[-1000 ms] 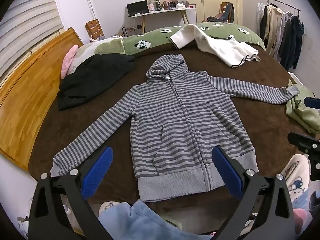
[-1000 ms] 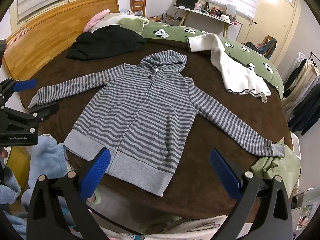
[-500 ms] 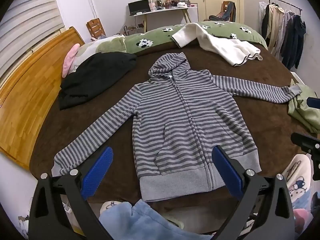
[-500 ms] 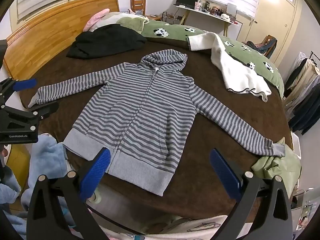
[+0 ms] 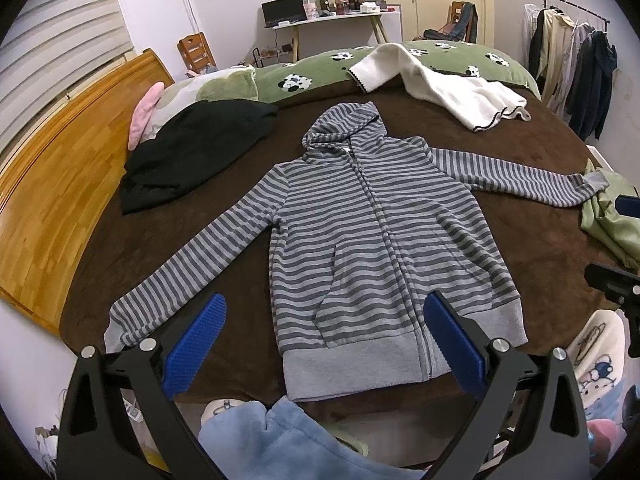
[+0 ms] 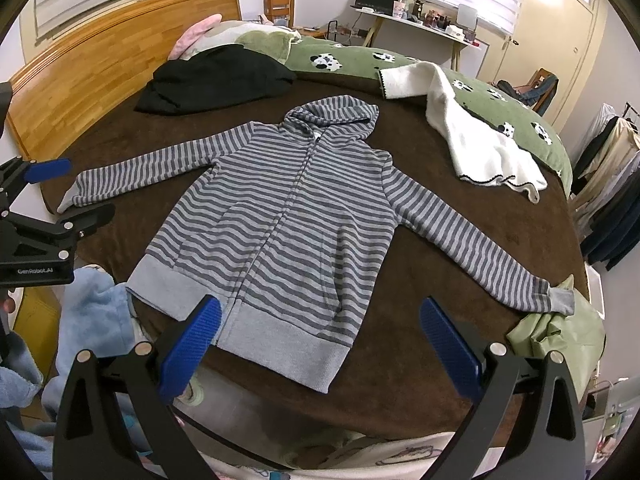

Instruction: Fold large clothes

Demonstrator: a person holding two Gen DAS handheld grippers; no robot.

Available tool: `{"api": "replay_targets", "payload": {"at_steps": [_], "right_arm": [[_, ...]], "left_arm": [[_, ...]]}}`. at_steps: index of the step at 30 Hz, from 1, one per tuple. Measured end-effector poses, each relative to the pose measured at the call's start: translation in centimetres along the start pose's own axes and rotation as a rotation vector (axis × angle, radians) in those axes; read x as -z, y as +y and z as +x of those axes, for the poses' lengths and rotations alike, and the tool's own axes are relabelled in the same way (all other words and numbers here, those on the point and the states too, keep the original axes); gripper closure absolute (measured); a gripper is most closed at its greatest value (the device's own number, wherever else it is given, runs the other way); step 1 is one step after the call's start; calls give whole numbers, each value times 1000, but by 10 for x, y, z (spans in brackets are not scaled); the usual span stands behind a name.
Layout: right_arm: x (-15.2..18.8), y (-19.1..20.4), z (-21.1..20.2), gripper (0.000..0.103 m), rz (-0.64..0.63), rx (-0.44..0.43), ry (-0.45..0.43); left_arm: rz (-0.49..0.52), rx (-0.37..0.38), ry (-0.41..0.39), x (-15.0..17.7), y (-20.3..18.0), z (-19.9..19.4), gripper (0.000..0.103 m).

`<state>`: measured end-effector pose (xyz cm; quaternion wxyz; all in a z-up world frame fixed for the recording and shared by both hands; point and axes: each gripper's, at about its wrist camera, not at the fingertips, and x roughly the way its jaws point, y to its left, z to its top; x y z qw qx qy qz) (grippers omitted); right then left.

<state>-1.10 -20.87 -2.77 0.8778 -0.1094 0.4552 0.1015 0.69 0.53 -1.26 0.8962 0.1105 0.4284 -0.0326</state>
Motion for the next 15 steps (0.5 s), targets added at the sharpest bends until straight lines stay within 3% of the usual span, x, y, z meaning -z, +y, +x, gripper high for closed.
{"api": "replay_targets", "payload": {"at_steps": [15], "right_arm": [[-1, -1, 2, 4, -4, 4, 1]], "left_arm": [[-7, -7, -3, 0, 4, 0, 6]]}}
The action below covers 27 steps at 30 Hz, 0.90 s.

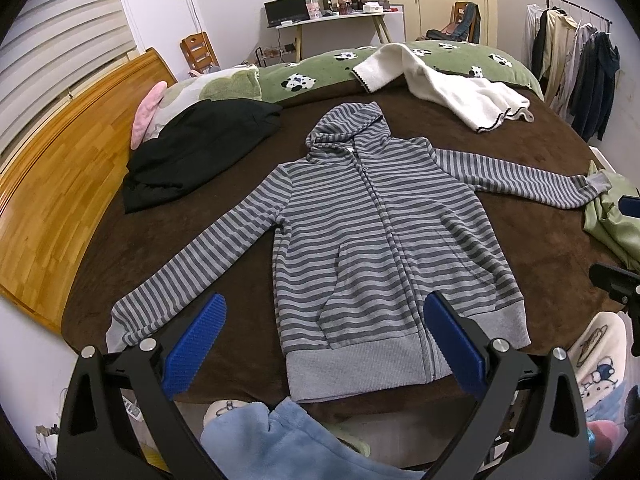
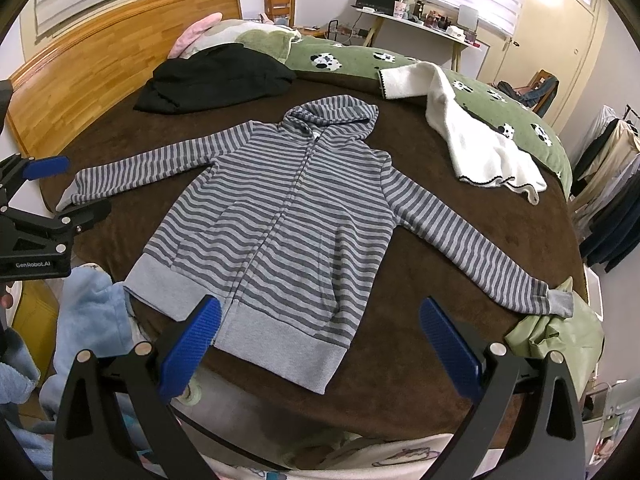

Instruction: Fold large clothes

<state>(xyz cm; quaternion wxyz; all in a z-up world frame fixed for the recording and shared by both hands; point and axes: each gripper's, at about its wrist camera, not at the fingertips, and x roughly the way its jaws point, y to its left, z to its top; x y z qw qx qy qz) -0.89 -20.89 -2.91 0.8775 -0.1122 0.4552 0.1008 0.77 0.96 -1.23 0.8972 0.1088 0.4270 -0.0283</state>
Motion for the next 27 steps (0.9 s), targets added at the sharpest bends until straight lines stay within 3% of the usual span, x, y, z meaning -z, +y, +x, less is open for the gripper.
{"api": "replay_targets", "payload": {"at_steps": [17, 27], "right_arm": [[-7, -5, 18, 4, 1, -4, 26], [-33, -16, 36, 4, 21, 22, 1]], "left_arm": [[-8, 29, 46, -4, -5, 22, 6], [-9, 48, 59, -22, 0, 47, 6]]}}
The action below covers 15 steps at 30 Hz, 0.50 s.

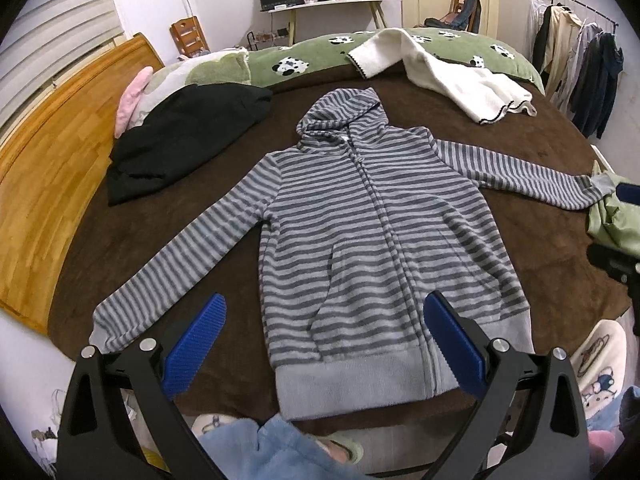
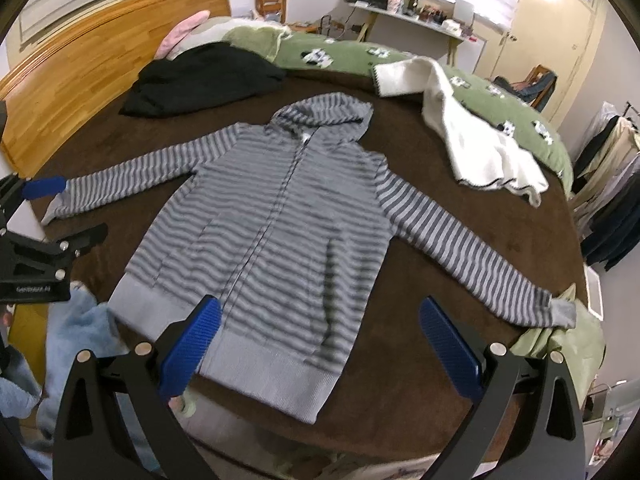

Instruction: Fold large clothes

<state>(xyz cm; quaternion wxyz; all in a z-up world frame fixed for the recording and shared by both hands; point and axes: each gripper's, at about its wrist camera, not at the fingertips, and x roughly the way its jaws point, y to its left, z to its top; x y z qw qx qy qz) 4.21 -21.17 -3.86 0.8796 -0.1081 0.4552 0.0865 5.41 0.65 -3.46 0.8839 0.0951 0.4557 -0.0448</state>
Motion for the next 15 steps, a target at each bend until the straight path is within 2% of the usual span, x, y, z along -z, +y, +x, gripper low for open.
{"api": "replay_targets", "payload": {"at_steps": [8, 15], "right_arm": [[-43, -18, 25, 4, 20, 4, -34], [-91, -33, 62, 4, 6, 16, -55]], "left_arm": [[5, 11, -5, -37, 1, 35, 6], [9, 10, -8, -77, 4, 70, 6]]}}
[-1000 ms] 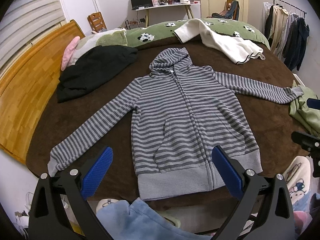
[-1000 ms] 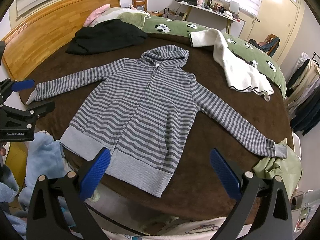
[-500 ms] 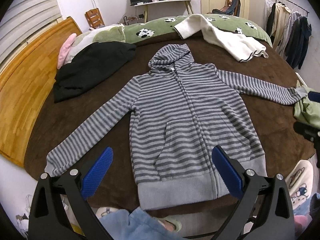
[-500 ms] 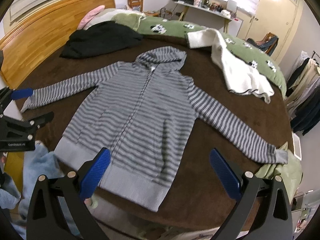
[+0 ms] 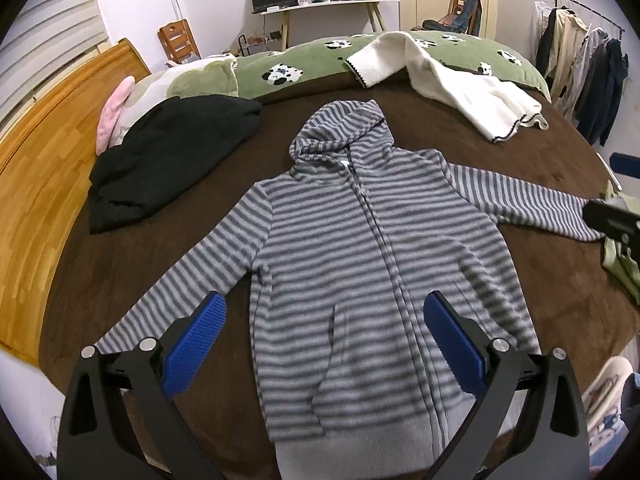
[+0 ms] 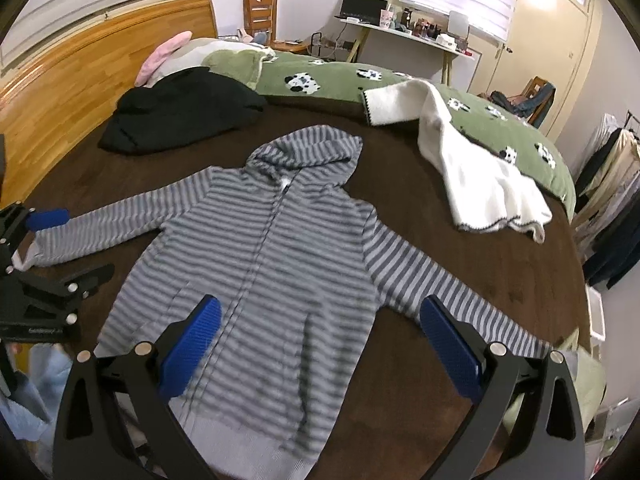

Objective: Fold large clothes
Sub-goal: 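Grasp the hoodie's hood with the right gripper and lift it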

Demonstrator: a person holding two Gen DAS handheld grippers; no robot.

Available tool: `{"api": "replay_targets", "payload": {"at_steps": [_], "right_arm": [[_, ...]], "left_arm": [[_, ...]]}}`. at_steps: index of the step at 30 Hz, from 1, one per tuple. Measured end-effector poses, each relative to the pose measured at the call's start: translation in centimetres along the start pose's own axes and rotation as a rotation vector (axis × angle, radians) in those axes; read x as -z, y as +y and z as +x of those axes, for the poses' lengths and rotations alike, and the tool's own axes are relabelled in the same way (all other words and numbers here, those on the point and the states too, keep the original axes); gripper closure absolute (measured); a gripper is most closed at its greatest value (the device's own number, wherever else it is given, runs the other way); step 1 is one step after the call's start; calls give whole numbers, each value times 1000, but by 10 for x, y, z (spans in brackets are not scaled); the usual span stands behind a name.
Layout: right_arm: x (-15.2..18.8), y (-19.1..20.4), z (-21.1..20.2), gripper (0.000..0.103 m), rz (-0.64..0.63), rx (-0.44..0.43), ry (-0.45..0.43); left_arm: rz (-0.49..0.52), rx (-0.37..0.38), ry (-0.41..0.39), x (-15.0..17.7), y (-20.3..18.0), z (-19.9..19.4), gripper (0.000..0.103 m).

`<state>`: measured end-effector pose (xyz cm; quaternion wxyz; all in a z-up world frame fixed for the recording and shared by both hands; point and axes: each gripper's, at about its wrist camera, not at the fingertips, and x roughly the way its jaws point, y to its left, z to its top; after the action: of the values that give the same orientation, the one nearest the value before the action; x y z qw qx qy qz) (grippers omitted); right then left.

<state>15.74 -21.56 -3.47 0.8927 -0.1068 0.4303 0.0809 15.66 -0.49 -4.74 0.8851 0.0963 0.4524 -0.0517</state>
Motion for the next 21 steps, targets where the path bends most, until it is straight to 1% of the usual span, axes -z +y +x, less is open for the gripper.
{"api": "replay_targets", "payload": {"at_steps": [2, 6, 8, 10, 13, 16, 17, 18, 19, 20, 21], "right_arm": [[-15, -3, 18, 4, -16, 15, -7], [-42, -11, 56, 4, -28, 8, -16], [-58, -16, 81, 4, -19, -9, -4], [-74, -24, 105, 4, -9, -21, -10], [-98, -35, 138, 4, 11, -53, -28], [-127, -49, 186, 4, 42, -109, -42], [-141, -56, 211, 4, 56, -148, -49], [-149, -60, 227, 4, 65, -168, -59], [-157, -64, 241, 4, 69, -183, -67], [-166, -69, 265, 4, 77, -194, -65], [-173, -74, 286, 4, 84, -186, -43]], "left_arm": [[-8, -9, 3, -11, 3, 14, 6], [-8, -21, 30, -22, 9, 44, 6], [9, -38, 47, -25, 9, 61, 6], [16, -49, 65, -26, 9, 76, 6], [9, -40, 98, -24, 9, 102, 6], [-10, -39, 127, -18, 10, 126, 6], [-19, -38, 138, -15, 10, 136, 6], [-24, -36, 147, -12, 9, 143, 6], [-26, -33, 166, -8, 7, 154, 6], [-19, -31, 173, -4, 4, 160, 6], [-11, -28, 178, -1, 2, 166, 6]]}}
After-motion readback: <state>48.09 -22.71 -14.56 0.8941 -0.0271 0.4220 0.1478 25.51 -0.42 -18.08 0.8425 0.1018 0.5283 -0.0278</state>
